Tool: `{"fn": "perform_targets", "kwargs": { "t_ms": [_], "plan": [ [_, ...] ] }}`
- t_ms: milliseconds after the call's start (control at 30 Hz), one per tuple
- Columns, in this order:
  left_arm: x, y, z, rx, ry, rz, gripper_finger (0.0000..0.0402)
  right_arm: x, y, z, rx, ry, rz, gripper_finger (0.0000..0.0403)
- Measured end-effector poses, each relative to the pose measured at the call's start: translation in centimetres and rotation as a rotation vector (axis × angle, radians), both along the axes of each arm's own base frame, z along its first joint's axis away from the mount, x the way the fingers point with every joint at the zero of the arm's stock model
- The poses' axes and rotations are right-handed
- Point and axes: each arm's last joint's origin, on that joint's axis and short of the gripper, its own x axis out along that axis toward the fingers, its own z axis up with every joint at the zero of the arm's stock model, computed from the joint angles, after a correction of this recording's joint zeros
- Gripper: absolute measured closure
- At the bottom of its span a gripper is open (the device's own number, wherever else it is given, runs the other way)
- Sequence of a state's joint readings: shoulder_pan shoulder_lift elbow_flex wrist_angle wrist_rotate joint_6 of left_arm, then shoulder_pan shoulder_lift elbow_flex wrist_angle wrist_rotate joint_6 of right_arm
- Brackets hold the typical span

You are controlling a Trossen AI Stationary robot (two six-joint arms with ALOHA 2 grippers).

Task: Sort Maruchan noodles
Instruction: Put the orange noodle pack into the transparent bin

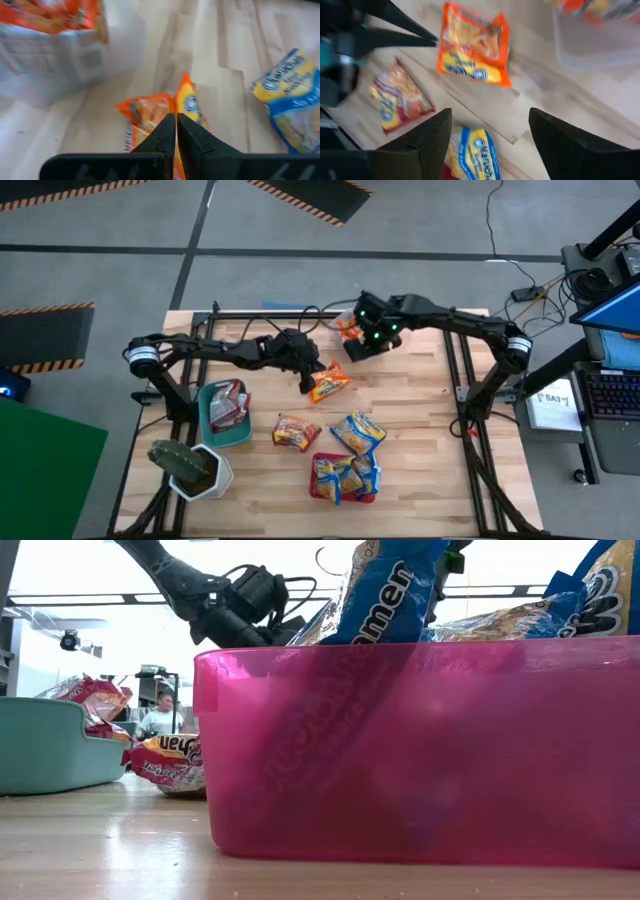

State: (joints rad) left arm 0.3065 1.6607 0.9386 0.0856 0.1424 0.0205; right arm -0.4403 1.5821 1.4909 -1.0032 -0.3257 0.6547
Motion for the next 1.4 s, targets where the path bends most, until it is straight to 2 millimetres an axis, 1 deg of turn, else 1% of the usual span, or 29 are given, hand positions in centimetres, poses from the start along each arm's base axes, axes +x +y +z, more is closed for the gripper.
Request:
{"fn": "perform_targets", "kwargs": {
  "t_ms": [100, 233, 400, 567, 633, 833, 1033, 1133, 1400],
  "plan": [
    [-0.1, -0.1, -0.5, -0.024, 0.009, -0.024, 0.0402, 0.4, 0.6, -2.0, 0.031, 0.051, 0.008, 0.0141],
    [-0.6, -0.2, -2.0, -0.037, 0.058, -0.024, 0.0401, 1.1, 1.5, -4.5, 0.057, 0.064, -0.011, 0.0140],
    [-1.8, -0.4, -4.6, -0.062, 0.132, -0.018, 0.0401, 1.6, 2.5, -7.6, 0.089, 0.012, -0.109, 0.0140],
    [-2.1, -0.3, -5.5, -0.051, 0.103, -0.005, 0.0401, 1.7, 2.5, -9.8, 0.078, -0.045, -0.224, 0.0140],
    [-2.2, -0.4, -6.2, -0.063, 0.127, -0.003, 0.0401, 1.5, 2.6, -10.6, 0.072, -0.056, -0.244, 0.0139],
    [-1.7, -0.3, -7.9, -0.083, 0.165, 0.000, 0.0401, 1.1, 2.8, -12.2, 0.050, -0.095, -0.255, 0.0138],
    [-1.6, -0.3, -8.1, -0.098, 0.168, 0.006, 0.0401, 1.1, 2.9, -13.1, 0.014, -0.190, -0.273, 0.0138],
    [-1.6, -0.3, -8.1, -0.099, 0.170, 0.006, 0.0401, 1.3, 2.8, -13.2, 0.016, -0.234, -0.294, 0.0138],
    [-1.6, -0.3, -8.1, -0.100, 0.167, 0.004, 0.0401, 1.2, 2.9, -13.3, -0.013, -0.233, -0.300, 0.0138]
  ]
}}
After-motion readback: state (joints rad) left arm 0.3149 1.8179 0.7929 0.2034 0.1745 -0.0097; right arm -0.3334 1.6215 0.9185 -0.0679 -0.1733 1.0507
